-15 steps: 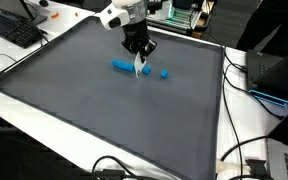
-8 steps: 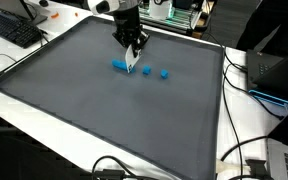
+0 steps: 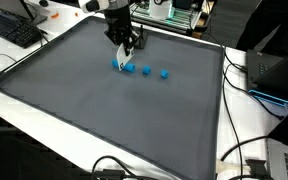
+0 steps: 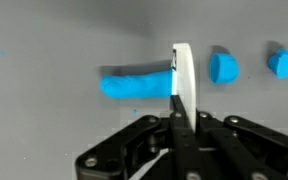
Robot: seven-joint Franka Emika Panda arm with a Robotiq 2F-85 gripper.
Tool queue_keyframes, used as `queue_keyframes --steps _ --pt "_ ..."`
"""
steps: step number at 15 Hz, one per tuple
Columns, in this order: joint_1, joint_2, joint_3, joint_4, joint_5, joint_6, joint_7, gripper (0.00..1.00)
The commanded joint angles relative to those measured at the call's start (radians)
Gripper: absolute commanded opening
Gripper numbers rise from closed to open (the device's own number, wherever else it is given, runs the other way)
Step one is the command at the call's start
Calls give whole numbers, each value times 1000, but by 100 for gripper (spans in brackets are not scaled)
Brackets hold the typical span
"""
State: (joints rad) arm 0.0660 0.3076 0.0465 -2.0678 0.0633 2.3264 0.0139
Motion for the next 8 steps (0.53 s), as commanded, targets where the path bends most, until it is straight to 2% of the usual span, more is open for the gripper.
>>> queue_keyframes --steps 1,8 --pt "-8 9 -2 -8 -14 -3 -7 1" --pt "-8 45 -4 -2 -30 2 -11 1"
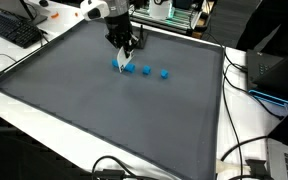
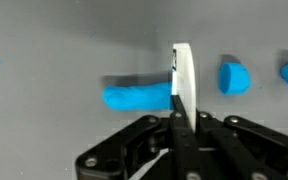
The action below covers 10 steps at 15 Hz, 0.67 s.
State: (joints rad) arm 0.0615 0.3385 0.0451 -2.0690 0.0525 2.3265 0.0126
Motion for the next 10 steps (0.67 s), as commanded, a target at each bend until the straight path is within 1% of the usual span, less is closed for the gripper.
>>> queue_keyframes --steps 1,10 --pt "-3 21 -3 -1 -22 3 -10 1" --pt "-8 49 -3 -5 -20 17 -19 1"
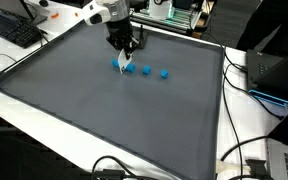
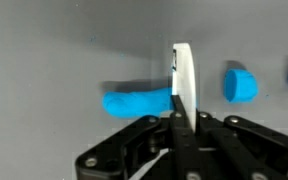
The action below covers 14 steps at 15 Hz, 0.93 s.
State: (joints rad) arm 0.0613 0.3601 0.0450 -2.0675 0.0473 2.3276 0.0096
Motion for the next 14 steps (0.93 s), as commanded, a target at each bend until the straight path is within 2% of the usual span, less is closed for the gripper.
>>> queue_keyframes --steps 1,14 --pt "-9 30 -2 -7 -12 19 -19 1" --pt "-17 68 6 -12 8 41 -42 1"
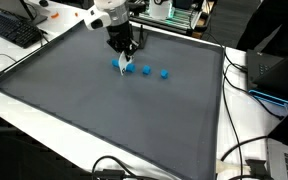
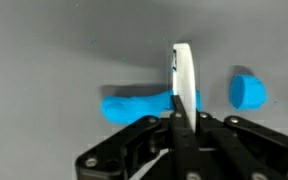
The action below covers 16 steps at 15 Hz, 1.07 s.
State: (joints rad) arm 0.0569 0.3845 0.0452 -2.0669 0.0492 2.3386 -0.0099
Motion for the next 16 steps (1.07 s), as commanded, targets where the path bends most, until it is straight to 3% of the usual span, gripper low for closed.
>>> queue_keyframes --steps 1,16 --pt "-12 48 7 -13 7 31 -24 1" --pt "-7 7 32 -38 91 26 -5 1"
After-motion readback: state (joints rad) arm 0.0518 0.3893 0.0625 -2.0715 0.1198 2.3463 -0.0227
